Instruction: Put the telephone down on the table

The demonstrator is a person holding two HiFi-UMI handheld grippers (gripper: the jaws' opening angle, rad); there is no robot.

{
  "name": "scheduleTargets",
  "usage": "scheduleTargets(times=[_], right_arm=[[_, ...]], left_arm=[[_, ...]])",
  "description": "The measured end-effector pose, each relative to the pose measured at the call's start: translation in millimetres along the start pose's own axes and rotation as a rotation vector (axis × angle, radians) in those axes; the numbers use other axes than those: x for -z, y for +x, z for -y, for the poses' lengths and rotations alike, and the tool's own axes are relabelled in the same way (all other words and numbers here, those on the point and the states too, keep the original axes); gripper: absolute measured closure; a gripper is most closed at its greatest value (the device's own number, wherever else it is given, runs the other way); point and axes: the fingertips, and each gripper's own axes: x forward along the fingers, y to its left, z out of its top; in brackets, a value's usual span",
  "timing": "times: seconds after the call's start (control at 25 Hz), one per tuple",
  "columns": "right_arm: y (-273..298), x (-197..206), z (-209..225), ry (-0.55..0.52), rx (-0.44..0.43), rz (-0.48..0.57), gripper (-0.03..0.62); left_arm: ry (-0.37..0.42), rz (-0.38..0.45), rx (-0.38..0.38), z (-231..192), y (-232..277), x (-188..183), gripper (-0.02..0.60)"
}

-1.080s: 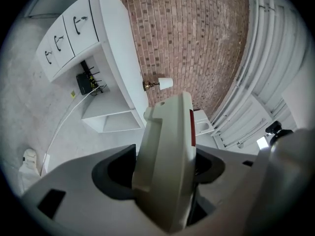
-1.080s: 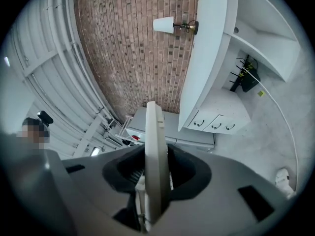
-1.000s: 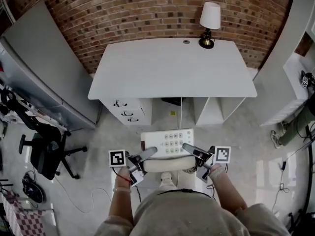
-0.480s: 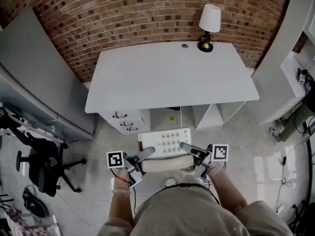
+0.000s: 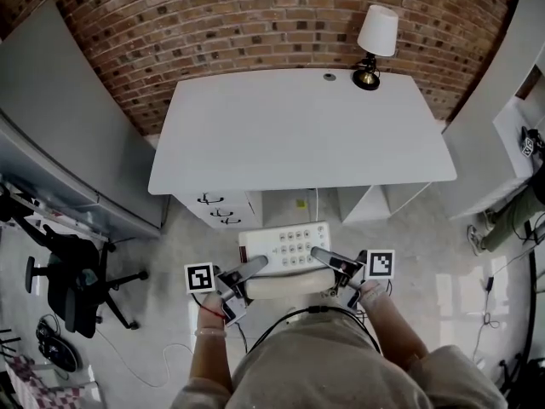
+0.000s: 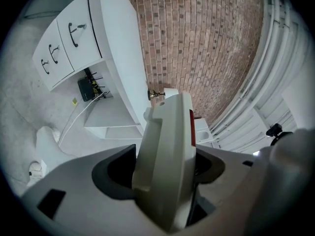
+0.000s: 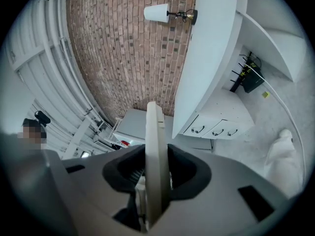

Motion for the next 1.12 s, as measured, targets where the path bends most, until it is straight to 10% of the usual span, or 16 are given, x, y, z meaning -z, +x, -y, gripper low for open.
scheduleTargets(times=[1.12], right_arm=[[102, -187, 75, 0.034, 0.055, 0.007, 0.462]], left_arm=[[-0.037, -0.02, -0.063, -37, 103, -200, 0.279]])
